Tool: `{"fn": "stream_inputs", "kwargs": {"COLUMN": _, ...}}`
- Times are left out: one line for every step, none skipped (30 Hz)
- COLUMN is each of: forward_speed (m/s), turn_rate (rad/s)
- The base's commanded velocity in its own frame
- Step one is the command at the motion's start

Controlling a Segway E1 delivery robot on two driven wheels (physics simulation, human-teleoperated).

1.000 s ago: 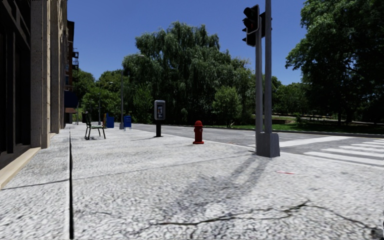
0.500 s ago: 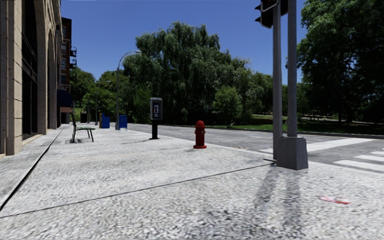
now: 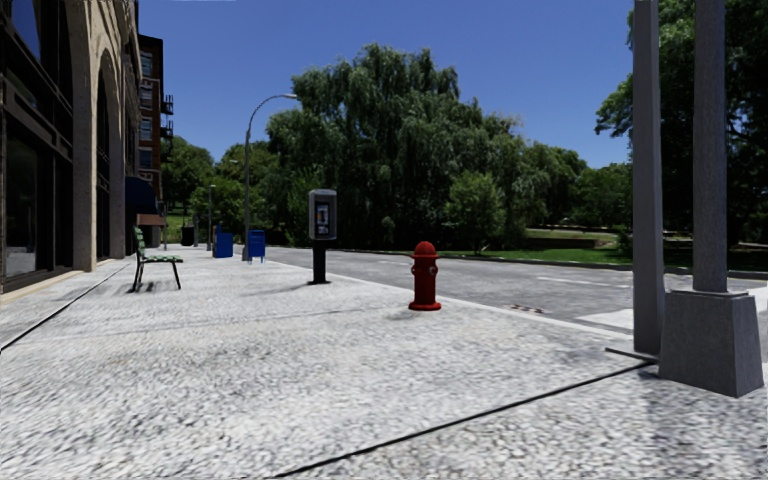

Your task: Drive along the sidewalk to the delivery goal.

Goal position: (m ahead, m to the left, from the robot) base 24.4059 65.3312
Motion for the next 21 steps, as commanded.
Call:
{"fn": "stream_inputs", "kwargs": {"forward_speed": 2.0, "turn_rate": 0.33}}
{"fn": "stream_inputs", "kwargs": {"forward_speed": 2.0, "turn_rate": 0.33}}
{"fn": "stream_inputs", "kwargs": {"forward_speed": 2.0, "turn_rate": 0.34}}
{"fn": "stream_inputs", "kwargs": {"forward_speed": 2.0, "turn_rate": 0.38}}
{"fn": "stream_inputs", "kwargs": {"forward_speed": 2.0, "turn_rate": 0.39}}
{"fn": "stream_inputs", "kwargs": {"forward_speed": 2.0, "turn_rate": 0.39}}
{"fn": "stream_inputs", "kwargs": {"forward_speed": 2.0, "turn_rate": 0.39}}
{"fn": "stream_inputs", "kwargs": {"forward_speed": 2.0, "turn_rate": 0.39}}
{"fn": "stream_inputs", "kwargs": {"forward_speed": 2.0, "turn_rate": 0.39}}
{"fn": "stream_inputs", "kwargs": {"forward_speed": 2.0, "turn_rate": 0.39}}
{"fn": "stream_inputs", "kwargs": {"forward_speed": 2.0, "turn_rate": 0.39}}
{"fn": "stream_inputs", "kwargs": {"forward_speed": 2.0, "turn_rate": 0.39}}
{"fn": "stream_inputs", "kwargs": {"forward_speed": 2.0, "turn_rate": 0.39}}
{"fn": "stream_inputs", "kwargs": {"forward_speed": 2.0, "turn_rate": 0.39}}
{"fn": "stream_inputs", "kwargs": {"forward_speed": 2.0, "turn_rate": 0.39}}
{"fn": "stream_inputs", "kwargs": {"forward_speed": 2.0, "turn_rate": 0.39}}
{"fn": "stream_inputs", "kwargs": {"forward_speed": 2.0, "turn_rate": 0.38}}
{"fn": "stream_inputs", "kwargs": {"forward_speed": 2.0, "turn_rate": 0.38}}
{"fn": "stream_inputs", "kwargs": {"forward_speed": 2.0, "turn_rate": 0.37}}
{"fn": "stream_inputs", "kwargs": {"forward_speed": 2.0, "turn_rate": 0.36}}
{"fn": "stream_inputs", "kwargs": {"forward_speed": 2.0, "turn_rate": 0.36}}
